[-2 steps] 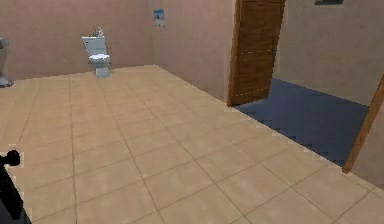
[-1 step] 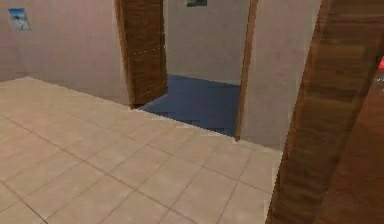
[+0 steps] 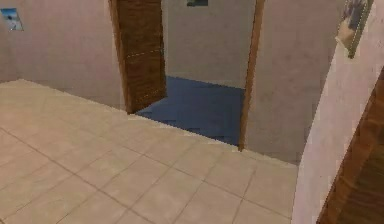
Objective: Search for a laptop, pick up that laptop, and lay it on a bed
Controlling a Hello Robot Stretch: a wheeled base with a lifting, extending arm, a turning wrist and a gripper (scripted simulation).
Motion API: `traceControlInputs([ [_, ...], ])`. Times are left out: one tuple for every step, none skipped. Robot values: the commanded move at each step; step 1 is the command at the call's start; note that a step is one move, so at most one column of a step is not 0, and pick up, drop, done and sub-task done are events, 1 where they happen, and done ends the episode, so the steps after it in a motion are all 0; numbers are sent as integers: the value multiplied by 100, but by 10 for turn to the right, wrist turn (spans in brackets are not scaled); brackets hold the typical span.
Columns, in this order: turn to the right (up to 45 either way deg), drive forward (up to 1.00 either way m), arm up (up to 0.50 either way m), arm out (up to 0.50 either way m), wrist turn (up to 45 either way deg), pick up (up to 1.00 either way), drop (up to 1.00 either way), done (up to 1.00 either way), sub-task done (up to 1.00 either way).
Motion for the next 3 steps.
traceControlInputs([
  [450,0,0,0,0,0,0,0,0],
  [450,0,0,0,0,0,0,0,0],
  [30,0,0,0,0,0,0,0,0],
])
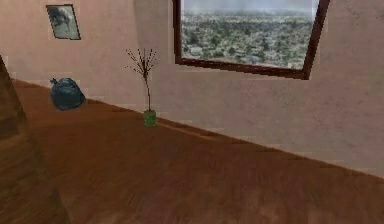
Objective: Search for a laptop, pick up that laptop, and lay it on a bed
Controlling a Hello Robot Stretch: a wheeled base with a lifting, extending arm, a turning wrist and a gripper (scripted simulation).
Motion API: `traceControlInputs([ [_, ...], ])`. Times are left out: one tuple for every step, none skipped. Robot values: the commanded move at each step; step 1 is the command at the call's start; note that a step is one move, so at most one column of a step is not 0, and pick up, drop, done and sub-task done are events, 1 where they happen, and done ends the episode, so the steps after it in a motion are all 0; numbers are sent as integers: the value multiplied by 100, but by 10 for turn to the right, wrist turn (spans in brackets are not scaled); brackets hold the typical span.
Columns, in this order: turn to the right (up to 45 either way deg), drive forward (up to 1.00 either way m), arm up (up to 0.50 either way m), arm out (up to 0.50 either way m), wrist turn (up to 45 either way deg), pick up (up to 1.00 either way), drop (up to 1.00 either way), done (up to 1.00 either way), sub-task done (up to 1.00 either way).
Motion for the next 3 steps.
traceControlInputs([
  [0,30,0,0,0,0,0,0,0],
  [240,0,0,0,0,0,0,0,0],
  [30,0,0,0,0,0,0,0,0],
])
